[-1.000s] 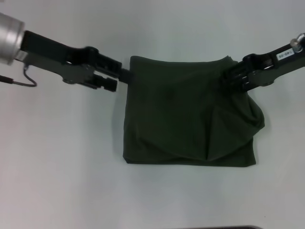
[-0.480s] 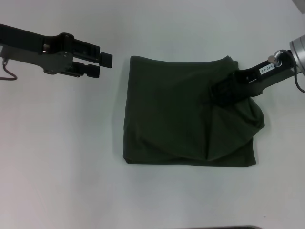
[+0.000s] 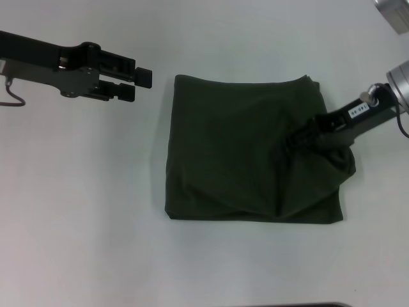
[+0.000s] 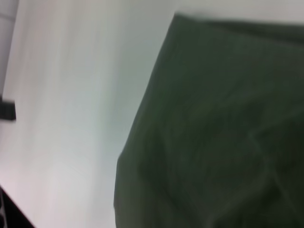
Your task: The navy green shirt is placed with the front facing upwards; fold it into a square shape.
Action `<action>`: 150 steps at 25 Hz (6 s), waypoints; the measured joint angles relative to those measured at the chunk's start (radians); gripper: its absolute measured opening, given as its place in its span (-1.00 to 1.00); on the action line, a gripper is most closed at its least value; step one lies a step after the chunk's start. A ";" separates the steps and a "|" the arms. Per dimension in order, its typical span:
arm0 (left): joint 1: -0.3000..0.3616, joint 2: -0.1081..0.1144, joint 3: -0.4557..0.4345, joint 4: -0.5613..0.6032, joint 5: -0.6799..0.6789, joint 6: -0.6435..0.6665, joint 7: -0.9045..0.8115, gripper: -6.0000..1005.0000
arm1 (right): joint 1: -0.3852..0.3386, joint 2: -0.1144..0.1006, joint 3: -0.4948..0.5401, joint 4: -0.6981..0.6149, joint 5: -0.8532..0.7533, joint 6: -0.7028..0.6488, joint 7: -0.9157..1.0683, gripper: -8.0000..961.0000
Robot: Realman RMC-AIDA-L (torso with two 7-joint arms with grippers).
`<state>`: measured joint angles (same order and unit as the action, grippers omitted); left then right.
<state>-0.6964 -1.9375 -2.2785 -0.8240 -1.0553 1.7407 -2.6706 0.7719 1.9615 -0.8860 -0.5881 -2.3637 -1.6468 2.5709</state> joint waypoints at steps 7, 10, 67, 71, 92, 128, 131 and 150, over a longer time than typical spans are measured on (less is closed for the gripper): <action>0.002 0.000 -0.004 0.001 0.000 -0.009 0.000 0.13 | -0.017 -0.024 0.008 -0.010 -0.004 -0.103 0.000 0.35; 0.002 -0.001 -0.004 0.002 0.001 -0.009 0.000 0.13 | -0.021 -0.036 0.013 -0.018 -0.004 -0.135 0.000 0.35; 0.060 0.009 -0.227 -0.001 -0.008 -0.062 0.012 0.14 | 0.088 0.035 -0.101 -0.119 -0.071 0.091 0.116 0.35; 0.059 0.007 -0.222 0.000 -0.008 -0.065 0.013 0.14 | 0.079 0.031 -0.094 -0.137 -0.088 0.095 0.131 0.35; 0.063 -0.001 -0.225 0.002 -0.008 -0.068 0.021 0.14 | 0.006 -0.034 0.015 -0.208 -0.111 0.052 0.149 0.35; 0.058 -0.006 -0.217 0.013 -0.007 -0.078 0.026 0.13 | -0.077 -0.046 0.162 -0.127 -0.202 0.132 0.118 0.35; 0.058 -0.006 -0.216 0.013 -0.007 -0.078 0.026 0.13 | -0.076 -0.046 0.166 -0.123 -0.201 0.158 0.117 0.35; 0.064 -0.011 -0.216 0.012 -0.001 -0.083 0.036 0.13 | -0.062 -0.021 0.188 -0.047 -0.154 0.284 0.103 0.35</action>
<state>-0.6320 -1.9485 -2.4943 -0.8115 -1.0568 1.6574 -2.6343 0.7095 1.9404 -0.6979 -0.6348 -2.5174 -1.3627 2.6741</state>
